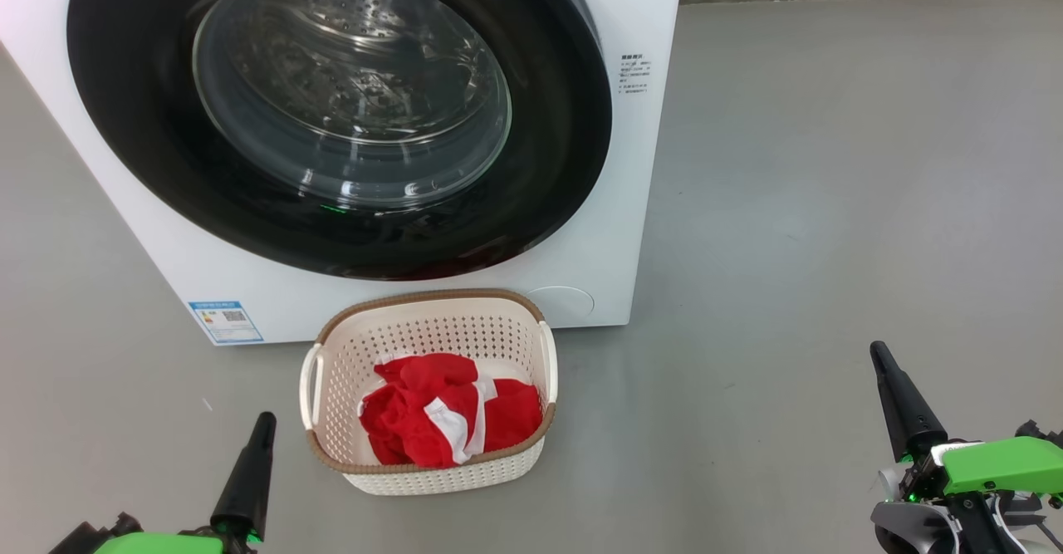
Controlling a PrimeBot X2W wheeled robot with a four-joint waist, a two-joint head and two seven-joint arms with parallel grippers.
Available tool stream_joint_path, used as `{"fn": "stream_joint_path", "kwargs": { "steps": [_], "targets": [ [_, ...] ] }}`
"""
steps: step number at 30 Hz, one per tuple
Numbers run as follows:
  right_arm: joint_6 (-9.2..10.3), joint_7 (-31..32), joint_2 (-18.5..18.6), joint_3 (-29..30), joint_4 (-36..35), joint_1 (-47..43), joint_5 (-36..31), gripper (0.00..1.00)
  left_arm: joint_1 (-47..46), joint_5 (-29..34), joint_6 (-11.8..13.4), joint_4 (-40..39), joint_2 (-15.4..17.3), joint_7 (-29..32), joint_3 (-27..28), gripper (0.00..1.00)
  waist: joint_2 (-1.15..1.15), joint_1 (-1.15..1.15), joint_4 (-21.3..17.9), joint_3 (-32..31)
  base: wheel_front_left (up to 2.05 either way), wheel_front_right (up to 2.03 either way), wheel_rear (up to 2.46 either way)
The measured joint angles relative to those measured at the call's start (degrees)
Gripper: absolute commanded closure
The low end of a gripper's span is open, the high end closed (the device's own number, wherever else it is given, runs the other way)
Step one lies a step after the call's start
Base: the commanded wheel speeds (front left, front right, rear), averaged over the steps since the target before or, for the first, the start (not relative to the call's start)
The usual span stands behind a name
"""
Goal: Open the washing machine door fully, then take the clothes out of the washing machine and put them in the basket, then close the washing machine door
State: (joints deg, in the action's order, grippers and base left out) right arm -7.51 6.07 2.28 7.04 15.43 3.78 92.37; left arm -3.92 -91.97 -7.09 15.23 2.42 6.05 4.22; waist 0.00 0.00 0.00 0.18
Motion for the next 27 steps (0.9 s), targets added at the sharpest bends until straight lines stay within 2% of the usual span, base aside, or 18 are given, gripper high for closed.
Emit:
{"fn": "stream_joint_path", "kwargs": {
  "steps": [27],
  "targets": [
    [0.0,0.01,-0.02,0.12,0.02,0.0,-0.01,1.0,0.0,0.01,0.0,0.0,-0.01,0.01,0.09,1.0,0.0,0.0,0.0,0.0,0.0,0.0,0.0]
  ]
}}
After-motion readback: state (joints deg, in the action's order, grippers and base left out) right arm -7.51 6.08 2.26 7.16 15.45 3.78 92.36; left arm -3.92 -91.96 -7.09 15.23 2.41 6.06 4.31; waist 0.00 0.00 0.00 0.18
